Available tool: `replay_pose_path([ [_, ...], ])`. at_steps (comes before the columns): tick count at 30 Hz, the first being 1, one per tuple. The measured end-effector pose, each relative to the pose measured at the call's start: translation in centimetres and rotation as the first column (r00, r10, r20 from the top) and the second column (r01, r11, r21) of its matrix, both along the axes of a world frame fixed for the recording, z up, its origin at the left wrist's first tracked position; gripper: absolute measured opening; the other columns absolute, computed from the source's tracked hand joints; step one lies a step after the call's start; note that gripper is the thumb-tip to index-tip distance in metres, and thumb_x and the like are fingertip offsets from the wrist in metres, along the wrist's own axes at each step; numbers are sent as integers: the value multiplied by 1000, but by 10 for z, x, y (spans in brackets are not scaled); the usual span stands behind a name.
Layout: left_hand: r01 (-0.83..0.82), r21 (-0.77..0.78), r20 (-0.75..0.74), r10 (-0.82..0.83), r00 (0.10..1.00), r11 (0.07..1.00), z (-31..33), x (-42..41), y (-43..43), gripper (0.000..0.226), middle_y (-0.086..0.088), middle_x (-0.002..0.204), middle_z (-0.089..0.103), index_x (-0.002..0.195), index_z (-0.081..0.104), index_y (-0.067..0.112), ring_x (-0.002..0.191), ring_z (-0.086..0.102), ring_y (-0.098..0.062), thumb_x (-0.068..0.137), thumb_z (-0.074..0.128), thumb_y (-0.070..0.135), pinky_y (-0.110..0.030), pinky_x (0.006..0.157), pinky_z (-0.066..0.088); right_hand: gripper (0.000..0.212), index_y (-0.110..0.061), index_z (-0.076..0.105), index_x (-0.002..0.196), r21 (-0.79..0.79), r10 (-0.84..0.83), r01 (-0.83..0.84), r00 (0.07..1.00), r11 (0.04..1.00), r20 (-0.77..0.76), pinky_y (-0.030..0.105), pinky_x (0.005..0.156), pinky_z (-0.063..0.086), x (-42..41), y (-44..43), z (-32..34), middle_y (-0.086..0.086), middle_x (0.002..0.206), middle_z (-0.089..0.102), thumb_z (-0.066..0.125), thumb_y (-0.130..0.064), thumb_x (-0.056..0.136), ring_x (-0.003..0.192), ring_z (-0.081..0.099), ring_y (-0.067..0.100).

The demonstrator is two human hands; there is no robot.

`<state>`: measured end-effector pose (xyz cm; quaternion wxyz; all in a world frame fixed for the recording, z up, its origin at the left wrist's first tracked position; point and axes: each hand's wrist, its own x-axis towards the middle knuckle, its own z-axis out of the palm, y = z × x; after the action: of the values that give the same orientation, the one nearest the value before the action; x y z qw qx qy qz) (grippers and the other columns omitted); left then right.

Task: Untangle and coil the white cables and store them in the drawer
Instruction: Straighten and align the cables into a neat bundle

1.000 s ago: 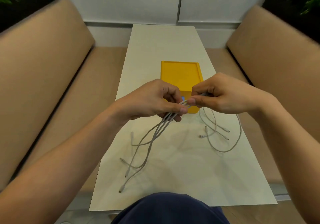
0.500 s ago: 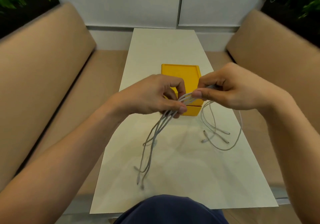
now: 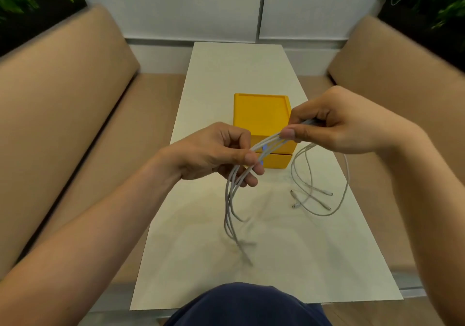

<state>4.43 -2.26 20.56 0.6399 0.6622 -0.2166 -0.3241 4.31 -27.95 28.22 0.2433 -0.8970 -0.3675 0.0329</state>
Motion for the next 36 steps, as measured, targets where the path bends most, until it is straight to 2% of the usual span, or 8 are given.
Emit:
replay_pose_path([
  [7,-234,155,265,188,946,960,18,-1,-1,39,-16,78,71,78,44,-1,72,77,-38,83,82,8,-47,65,62,34,-22,73,77,2,-48,48,999,999,-25,17,49,30,5,-2,5,-8,51,48,61,-50,93,49,41,12],
  [11,-248,267,483,94,871,931,21,1,-3,40,-9,74,68,81,49,-1,70,78,-28,83,84,19,-59,67,61,31,-24,71,74,-16,-77,77,997,997,-12,18,48,29,9,-3,0,-9,50,48,62,-47,94,48,40,12],
  [17,-140,321,431,-13,902,937,3,5,-3,29,-9,85,78,125,70,17,77,78,-23,96,71,19,-42,78,65,28,-26,71,75,-67,-89,89,996,994,3,22,49,30,16,-10,-8,-9,53,50,64,-45,95,50,41,12],
  [22,-320,405,731,-93,676,856,-17,7,-12,24,3,85,68,110,65,18,73,67,-12,110,45,30,-39,71,56,26,-36,67,75,-81,-161,171,980,982,113,36,51,37,21,-16,-14,-6,56,54,59,-51,95,50,43,17],
  [25,-453,277,885,-42,464,847,-20,10,-7,26,1,80,67,107,66,11,65,59,-17,107,48,30,-40,64,51,39,-32,72,83,-108,-160,181,970,977,183,37,47,41,18,-17,-13,-3,49,50,51,-63,92,52,47,19],
  [29,-421,283,850,-21,527,862,11,16,6,19,19,71,67,95,68,15,64,68,-4,106,57,26,-12,60,46,51,-26,77,88,-146,-163,218,935,965,314,31,48,41,13,-23,8,-6,50,51,51,-69,92,45,45,15],
  [33,-371,358,839,-121,530,857,33,13,0,19,19,76,66,101,63,17,66,66,-6,109,48,25,-17,59,50,56,-19,77,94,-140,-110,262,750,955,652,42,54,48,0,-28,35,-1,72,63,50,-69,98,66,59,26],
  [36,-332,434,756,-140,639,837,21,18,1,21,14,78,69,100,65,15,65,65,-10,108,49,26,-22,57,54,49,-18,75,92,-156,-88,303,658,940,748,39,58,40,6,-28,4,4,73,64,55,-62,100,68,57,30],
])
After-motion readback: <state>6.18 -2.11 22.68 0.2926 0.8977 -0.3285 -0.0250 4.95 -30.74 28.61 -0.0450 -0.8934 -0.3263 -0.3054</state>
